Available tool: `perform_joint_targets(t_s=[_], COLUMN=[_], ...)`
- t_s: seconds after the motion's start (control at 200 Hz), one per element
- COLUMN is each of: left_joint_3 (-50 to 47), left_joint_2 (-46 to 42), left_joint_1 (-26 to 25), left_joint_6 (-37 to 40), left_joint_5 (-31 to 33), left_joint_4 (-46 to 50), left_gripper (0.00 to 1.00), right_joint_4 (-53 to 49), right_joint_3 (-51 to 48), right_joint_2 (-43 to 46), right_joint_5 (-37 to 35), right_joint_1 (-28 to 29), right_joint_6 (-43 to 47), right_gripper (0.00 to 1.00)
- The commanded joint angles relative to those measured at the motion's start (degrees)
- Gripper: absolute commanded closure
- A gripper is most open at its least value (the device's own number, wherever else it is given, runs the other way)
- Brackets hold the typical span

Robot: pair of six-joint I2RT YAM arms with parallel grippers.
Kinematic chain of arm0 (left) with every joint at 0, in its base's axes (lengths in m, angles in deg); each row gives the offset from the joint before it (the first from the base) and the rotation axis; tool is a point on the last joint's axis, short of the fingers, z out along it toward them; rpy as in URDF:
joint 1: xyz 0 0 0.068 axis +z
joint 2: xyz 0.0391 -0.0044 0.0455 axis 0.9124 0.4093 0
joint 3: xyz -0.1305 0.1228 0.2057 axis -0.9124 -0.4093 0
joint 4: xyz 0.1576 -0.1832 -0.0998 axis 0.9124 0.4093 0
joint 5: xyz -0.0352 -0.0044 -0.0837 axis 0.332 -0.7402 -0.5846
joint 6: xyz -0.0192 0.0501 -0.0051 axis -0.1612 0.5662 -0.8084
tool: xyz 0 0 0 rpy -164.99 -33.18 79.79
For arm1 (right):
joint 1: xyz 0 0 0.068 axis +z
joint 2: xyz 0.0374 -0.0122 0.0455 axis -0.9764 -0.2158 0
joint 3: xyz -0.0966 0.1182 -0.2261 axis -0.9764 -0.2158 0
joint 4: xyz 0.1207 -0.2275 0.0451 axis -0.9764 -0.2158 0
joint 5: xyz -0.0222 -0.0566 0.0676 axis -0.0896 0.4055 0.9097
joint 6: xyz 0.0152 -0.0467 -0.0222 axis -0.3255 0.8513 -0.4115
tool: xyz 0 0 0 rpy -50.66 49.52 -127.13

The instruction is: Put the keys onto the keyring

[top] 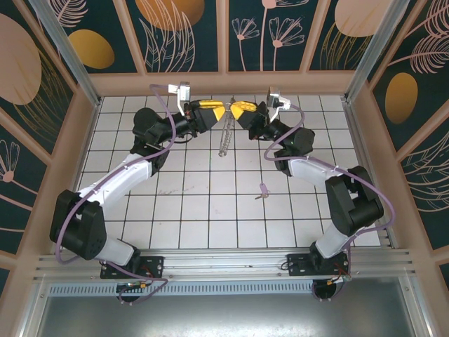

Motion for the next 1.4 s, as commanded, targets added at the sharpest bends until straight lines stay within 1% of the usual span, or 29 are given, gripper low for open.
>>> perform_joint_targets(t_s=[0.0, 0.235, 0.345, 0.42, 0.751, 0.871, 0.931, 1.021, 1.086, 1.141, 1.156, 1.221, 1.246, 1.321, 1.391], left_joint_3=[-0.23, 0.06, 0.19, 0.21, 0.51, 0.56, 0.56, 0.78, 0.9, 1.47, 1.64, 2.46, 2.72, 3.08, 3.32], left_joint_2=[0.87, 1.44, 1.63, 1.79, 2.42, 2.68, 2.84, 2.91, 2.94, 2.73, 2.62, 1.8, 1.31, -0.36, -1.78], left_joint_1=[0.0, 0.04, 0.0, 0.0, -0.11, -0.1, -0.15, -0.12, -0.09, -0.11, -0.11, -0.14, -0.1, -0.11, -0.09], left_joint_6=[-1.32, -1.63, -1.88, -1.96, -2.84, -3.13, -3.18, -3.1, -2.4, -0.63, 0.22, 4.55, 6.57, 12.86, 17.96], left_joint_5=[-1.53, -1.82, -1.92, -2.01, -2.22, -2.21, -2.27, -2.51, -2.96, -3.42, -3.47, -3.52, -3.23, -1.26, 1.13], left_joint_4=[-4.1, -4.85, -5.16, -5.38, -6.63, -6.91, -7.05, -7.02, -6.11, -3.8, -2.78, 1.49, 3.42, 9.71, 14.6], left_gripper=[0.63, 0.67, 0.71, 0.75, 0.75, 0.76, 0.8, 0.91, 1.0, 1.0, 1.0, 1.0, 1.0, 1.0, 1.0], right_joint_4=[6.78, 6.43, 6.4, 6.29, 5.72, 5.49, 5.38, 4.95, 4.43, 3.03, 2.57, 0.83, -0.05, -3.46, -9.27], right_joint_3=[2.47, 2.58, 2.63, 2.65, 3.09, 3.18, 3.27, 3.2, 3.29, 3.12, 3.03, 2.11, 1.56, -0.6, -2.5], right_joint_2=[-0.06, -0.31, -0.44, -0.57, -1.01, -1.03, -1.15, -1.11, -1.09, -0.62, -0.45, 1.02, 1.87, 4.79, 8.27], right_joint_5=[0.23, 0.41, 0.57, 0.68, 1.26, 1.29, 1.52, 1.65, 1.82, 1.22, 1.03, 0.0, -0.62, -2.53, -5.12], right_joint_1=[0.68, 0.93, 0.99, 1.08, 1.51, 1.6, 1.74, 1.69, 1.69, 1.48, 1.37, 0.43, -0.1, -2.03, -3.75], right_joint_6=[-0.9, -0.89, -0.89, -0.92, -0.86, -0.8, -0.75, -0.62, -0.53, -0.22, -0.17, -0.16, -0.15, 0.16, 1.35], right_gripper=[1.0, 1.0, 1.0, 1.0, 1.0, 1.0, 1.0, 1.0, 1.0, 1.0, 0.95, 0.67, 0.59, 0.5, 0.46])
